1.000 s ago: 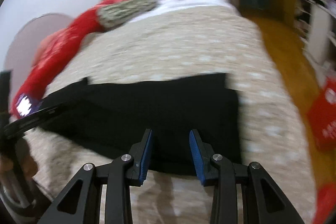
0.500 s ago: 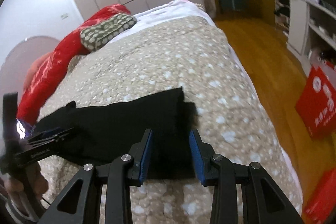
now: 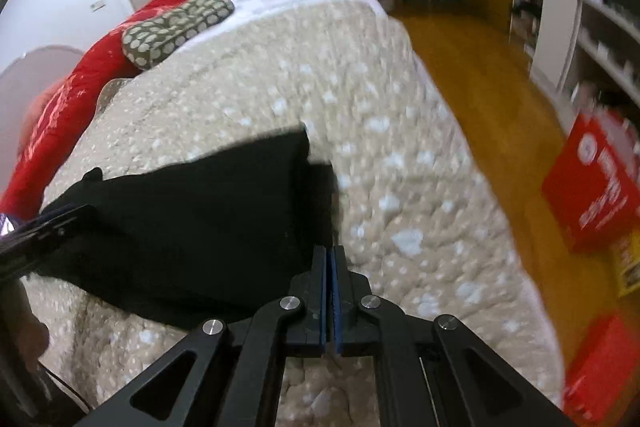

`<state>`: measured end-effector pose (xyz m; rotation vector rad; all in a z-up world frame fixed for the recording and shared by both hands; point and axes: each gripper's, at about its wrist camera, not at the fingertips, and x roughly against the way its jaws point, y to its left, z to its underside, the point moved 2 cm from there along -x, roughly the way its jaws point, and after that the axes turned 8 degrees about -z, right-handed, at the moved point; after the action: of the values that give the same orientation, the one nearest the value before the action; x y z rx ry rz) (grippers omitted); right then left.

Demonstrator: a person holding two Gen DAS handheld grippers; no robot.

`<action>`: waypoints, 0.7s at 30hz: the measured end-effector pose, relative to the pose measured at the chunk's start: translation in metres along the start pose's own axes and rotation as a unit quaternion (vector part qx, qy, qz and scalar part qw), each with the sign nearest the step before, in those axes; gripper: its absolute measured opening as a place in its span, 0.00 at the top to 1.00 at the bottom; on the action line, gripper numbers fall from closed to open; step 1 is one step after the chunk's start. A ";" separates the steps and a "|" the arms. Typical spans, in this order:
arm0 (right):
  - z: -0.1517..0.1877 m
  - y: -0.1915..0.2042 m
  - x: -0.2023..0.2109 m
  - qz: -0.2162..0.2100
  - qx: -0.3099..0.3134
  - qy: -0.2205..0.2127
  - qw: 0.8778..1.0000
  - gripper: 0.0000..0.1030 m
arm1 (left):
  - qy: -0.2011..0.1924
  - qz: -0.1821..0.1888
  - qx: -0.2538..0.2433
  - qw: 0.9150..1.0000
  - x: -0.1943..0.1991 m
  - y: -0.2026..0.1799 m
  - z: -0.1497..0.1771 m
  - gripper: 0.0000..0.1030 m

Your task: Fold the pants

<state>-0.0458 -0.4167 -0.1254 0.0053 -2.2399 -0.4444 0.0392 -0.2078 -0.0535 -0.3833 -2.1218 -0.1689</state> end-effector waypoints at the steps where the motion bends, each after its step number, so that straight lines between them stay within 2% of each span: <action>1: 0.001 -0.003 0.006 -0.010 -0.010 -0.014 1.000 0.98 | 0.001 0.010 -0.006 1.000 0.000 -0.006 -0.002 0.34; 3: 0.001 -0.008 0.019 -0.038 -0.028 -0.033 0.998 0.96 | 0.003 0.028 -0.022 0.999 -0.003 -0.019 -0.010 0.34; 4: 0.002 -0.010 0.024 -0.046 -0.034 -0.036 0.998 0.87 | 0.004 0.031 -0.027 0.999 -0.004 -0.025 -0.013 0.33; 5: 0.004 -0.011 0.029 -0.051 -0.039 -0.038 0.997 0.65 | 0.002 0.034 -0.034 0.999 -0.005 -0.032 -0.017 0.30; 6: 0.007 -0.011 0.032 -0.053 -0.041 -0.040 0.997 0.55 | -0.001 0.038 -0.042 0.998 -0.007 -0.040 -0.021 0.26; 7: 0.011 -0.011 0.035 -0.059 -0.044 -0.042 0.996 0.50 | -0.004 0.046 -0.051 0.998 -0.009 -0.049 -0.024 0.24; 10: 0.020 -0.009 0.036 -0.090 -0.046 -0.035 0.994 0.50 | 0.006 0.076 -0.083 0.994 -0.022 -0.075 -0.034 0.24; 14: 0.029 -0.005 0.026 -0.096 -0.038 -0.025 0.994 0.50 | 0.033 0.079 -0.116 0.990 -0.046 -0.104 -0.044 0.24; 21: 0.030 -0.010 0.017 -0.118 -0.051 -0.041 0.991 0.50 | 0.065 0.093 -0.123 0.986 -0.072 -0.132 -0.057 0.24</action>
<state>-0.0806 -0.4198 -0.1333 0.2043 -2.3049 -0.6991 0.0765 -0.3623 -0.0789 -0.6944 -1.9302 -0.3394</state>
